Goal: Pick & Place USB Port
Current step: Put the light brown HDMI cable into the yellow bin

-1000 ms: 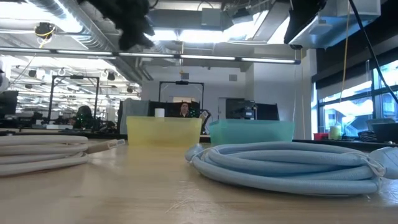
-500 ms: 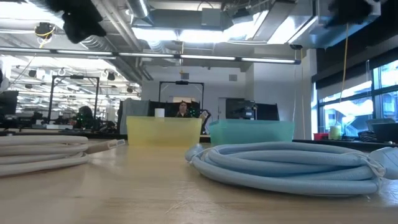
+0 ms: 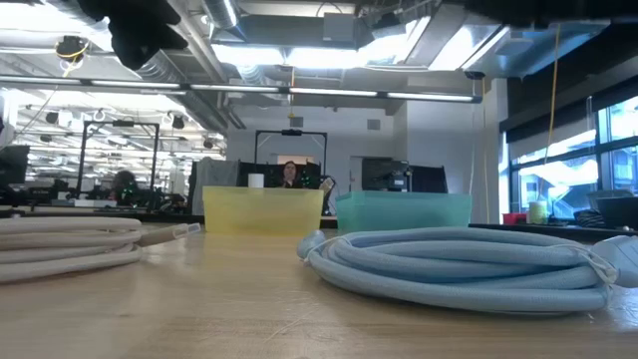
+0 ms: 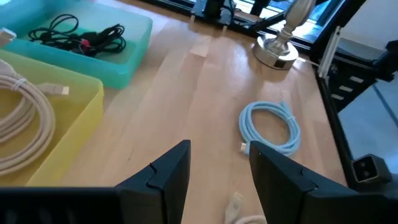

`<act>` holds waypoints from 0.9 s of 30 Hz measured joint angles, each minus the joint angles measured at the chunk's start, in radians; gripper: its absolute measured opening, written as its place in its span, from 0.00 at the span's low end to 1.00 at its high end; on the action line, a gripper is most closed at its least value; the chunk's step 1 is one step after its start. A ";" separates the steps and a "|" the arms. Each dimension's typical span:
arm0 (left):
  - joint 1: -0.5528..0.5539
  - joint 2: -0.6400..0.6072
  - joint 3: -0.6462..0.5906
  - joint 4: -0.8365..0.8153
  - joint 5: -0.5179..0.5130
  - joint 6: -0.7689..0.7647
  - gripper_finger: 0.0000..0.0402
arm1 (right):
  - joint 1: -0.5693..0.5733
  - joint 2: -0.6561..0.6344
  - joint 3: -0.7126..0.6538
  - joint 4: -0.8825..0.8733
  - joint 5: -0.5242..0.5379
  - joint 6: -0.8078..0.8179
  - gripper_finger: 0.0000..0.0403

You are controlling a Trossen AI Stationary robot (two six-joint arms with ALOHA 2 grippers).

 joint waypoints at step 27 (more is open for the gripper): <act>0.010 0.021 0.000 0.046 -0.051 0.092 0.39 | -0.692 -0.137 -0.054 -0.379 -0.907 0.496 0.80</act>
